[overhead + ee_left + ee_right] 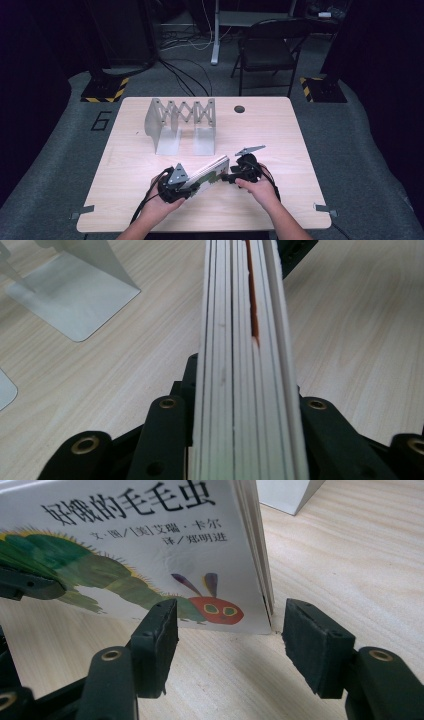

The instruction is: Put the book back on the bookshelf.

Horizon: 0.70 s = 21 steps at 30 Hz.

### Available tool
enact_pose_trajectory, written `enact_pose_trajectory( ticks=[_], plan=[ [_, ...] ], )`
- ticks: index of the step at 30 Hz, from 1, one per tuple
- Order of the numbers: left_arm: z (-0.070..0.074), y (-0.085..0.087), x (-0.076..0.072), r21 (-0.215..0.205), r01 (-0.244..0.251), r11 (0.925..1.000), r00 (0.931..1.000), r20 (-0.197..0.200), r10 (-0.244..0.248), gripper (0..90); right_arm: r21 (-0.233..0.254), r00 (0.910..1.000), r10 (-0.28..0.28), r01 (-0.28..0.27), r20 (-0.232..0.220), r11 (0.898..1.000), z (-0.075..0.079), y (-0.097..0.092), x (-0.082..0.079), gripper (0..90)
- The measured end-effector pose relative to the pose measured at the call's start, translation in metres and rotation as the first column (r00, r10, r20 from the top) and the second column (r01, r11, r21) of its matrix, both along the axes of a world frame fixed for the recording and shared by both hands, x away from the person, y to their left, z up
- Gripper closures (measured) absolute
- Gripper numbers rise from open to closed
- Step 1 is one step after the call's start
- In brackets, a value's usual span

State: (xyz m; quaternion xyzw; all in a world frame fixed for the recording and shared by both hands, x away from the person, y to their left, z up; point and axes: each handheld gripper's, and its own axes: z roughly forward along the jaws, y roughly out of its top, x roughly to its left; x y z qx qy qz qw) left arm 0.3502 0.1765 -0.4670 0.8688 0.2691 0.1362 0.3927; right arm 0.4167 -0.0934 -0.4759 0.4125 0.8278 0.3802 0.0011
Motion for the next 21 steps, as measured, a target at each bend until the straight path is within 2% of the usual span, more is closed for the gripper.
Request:
enact_pose_trajectory(
  ticks=[4, 8, 9, 11, 12, 16, 21],
  plan=[
    [0.0006, -0.0007, -0.0008, 0.006, 0.002, 1.0, 1.0, 0.004, -0.002, 71.9, -0.001, 1.0, 0.0, 0.0, -0.001, 1.0, -0.0001, 0.0003, -0.0002, 38.9],
    [0.002, -0.0021, -0.0024, 0.024, 0.028, 0.9993, 0.9996, 0.01, -0.028, 74.1, 0.001, 1.0, 0.0, 0.0, 0.001, 1.0, -0.0001, -0.0001, 0.0, 38.9],
    [0.0013, -0.0033, -0.0032, 0.012, 0.029, 0.9995, 0.9996, 0.007, -0.029, 74.4, 0.002, 0.9999, 0.004, -0.004, 0.013, 1.0, -0.0007, -0.0004, 0.0007, 38.9],
    [0.0014, -0.0048, -0.0046, 0.026, 0.026, 0.9993, 0.9993, 0.026, -0.027, 74.8, 0.002, 0.9999, 0.005, -0.005, 0.013, 1.0, -0.0007, -0.0006, 0.0007, 38.9],
    [0.0019, -0.0045, -0.0047, 0.029, 0.036, 0.9989, 0.9992, 0.018, -0.037, 74.9, 0.001, 1.0, 0.002, -0.002, 0.005, 1.0, -0.0004, -0.0004, 0.0003, 38.9],
    [0.0022, -0.0053, -0.0062, 0.045, 0.041, 0.9981, 0.9986, 0.032, -0.043, 75.2, -0.002, 0.9999, 0.009, -0.009, 0.008, 1.0, -0.0007, -0.0008, 0.0006, 38.8],
    [0.0018, -0.0055, -0.0069, 0.038, 0.034, 0.9987, 0.9989, 0.032, -0.035, 75.4, -0.002, 0.9999, 0.008, -0.008, 0.01, 1.0, -0.0006, -0.0007, 0.0003, 38.8]
  ],
)
